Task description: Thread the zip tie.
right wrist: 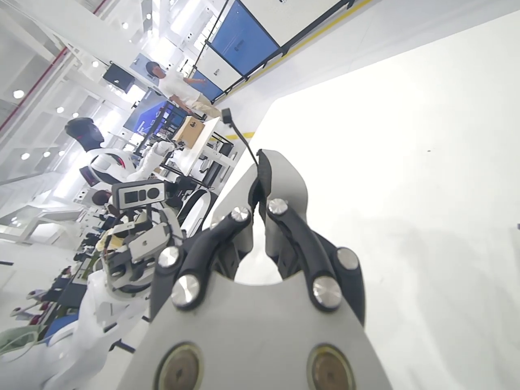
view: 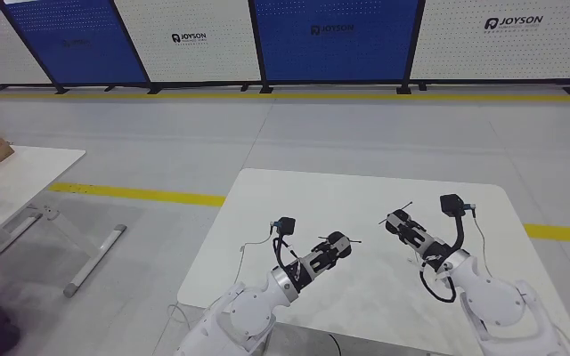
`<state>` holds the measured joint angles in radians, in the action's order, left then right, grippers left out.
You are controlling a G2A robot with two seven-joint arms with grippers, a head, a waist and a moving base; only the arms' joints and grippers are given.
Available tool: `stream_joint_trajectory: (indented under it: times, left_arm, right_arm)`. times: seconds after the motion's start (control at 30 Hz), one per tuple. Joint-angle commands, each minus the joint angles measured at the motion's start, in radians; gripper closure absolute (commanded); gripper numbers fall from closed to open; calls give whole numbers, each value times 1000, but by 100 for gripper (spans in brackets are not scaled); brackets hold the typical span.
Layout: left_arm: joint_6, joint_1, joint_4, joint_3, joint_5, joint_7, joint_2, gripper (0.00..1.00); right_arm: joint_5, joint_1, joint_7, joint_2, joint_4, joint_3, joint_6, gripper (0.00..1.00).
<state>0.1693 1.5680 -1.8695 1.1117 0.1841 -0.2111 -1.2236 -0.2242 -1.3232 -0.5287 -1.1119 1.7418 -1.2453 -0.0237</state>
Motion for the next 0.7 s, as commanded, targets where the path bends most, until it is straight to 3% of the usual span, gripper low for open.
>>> stream_joint_trajectory:
  times: [0.0, 0.1, 0.27, 0.5, 0.67]
  left_arm:
    - [0, 0, 0, 0, 0, 0, 0, 100]
    - [-27, -22, 7, -5, 80, 73, -3, 100]
    - [-62, -68, 43, -43, 139, 134, -13, 100]
    - [-62, -68, 43, -43, 139, 134, -13, 100]
    - [-62, -68, 43, -43, 139, 134, -13, 100]
  right_arm:
    - [0, 0, 0, 0, 0, 0, 0, 100]
    - [0, 0, 0, 0, 0, 0, 0, 100]
    - [0, 0, 0, 0, 0, 0, 0, 100]
    - [0, 0, 0, 0, 0, 0, 0, 100]
    - [56, -27, 26, -4, 12, 5, -54, 100]
